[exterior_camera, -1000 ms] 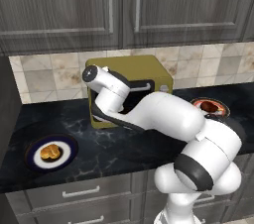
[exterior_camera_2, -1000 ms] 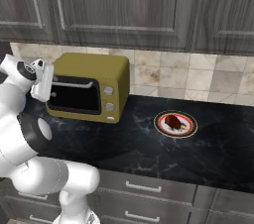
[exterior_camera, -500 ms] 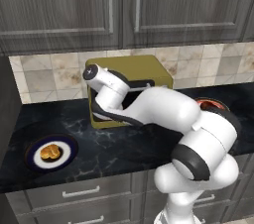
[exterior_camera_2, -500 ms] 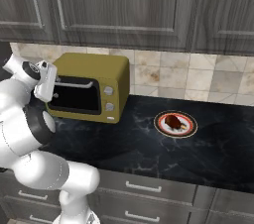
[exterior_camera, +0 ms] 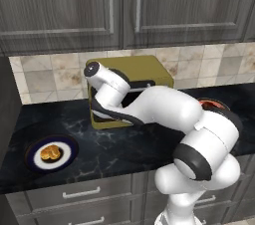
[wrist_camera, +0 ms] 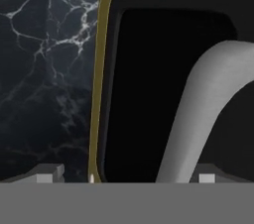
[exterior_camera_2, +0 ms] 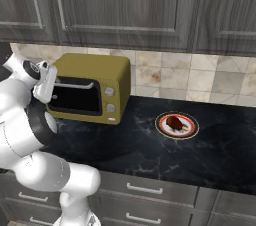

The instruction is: Open the toaster oven door. Place the bread on the top rack in the toaster oven and place the steak on the bottom rack.

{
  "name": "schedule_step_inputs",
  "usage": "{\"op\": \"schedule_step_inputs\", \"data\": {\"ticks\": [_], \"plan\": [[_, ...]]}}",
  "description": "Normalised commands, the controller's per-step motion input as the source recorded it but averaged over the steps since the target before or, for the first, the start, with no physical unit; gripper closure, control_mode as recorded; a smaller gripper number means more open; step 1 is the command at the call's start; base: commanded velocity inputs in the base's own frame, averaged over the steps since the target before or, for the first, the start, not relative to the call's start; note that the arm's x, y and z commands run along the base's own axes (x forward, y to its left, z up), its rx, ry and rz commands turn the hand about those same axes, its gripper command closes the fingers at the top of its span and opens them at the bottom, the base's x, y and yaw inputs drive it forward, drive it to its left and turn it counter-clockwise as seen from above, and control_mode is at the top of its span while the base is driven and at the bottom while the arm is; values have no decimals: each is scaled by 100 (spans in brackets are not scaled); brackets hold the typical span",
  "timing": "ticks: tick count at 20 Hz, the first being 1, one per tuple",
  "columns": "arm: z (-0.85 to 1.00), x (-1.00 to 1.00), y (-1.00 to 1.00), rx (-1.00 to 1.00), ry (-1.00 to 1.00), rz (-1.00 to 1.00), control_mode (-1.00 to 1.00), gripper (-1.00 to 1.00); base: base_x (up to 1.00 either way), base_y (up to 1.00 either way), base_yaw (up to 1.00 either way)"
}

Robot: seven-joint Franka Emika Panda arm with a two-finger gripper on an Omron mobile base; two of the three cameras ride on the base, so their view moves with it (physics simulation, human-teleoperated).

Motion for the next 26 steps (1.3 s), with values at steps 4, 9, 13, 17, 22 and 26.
{"op": "schedule_step_inputs", "data": {"ticks": [4,9,13,17,22,26], "plan": [[-50,-35,0,0,4,2,-100,-100,0,0,0],[-49,-32,0,0,1,0,-100,-100,0,0,0],[-24,-44,0,0,0,1,-100,-100,0,0,0],[0,-59,0,1,-3,0,-100,-100,0,0,0],[3,-58,0,0,-2,0,-100,-100,0,0,0],[6,-60,0,0,0,0,-100,-100,0,0,0]]}}
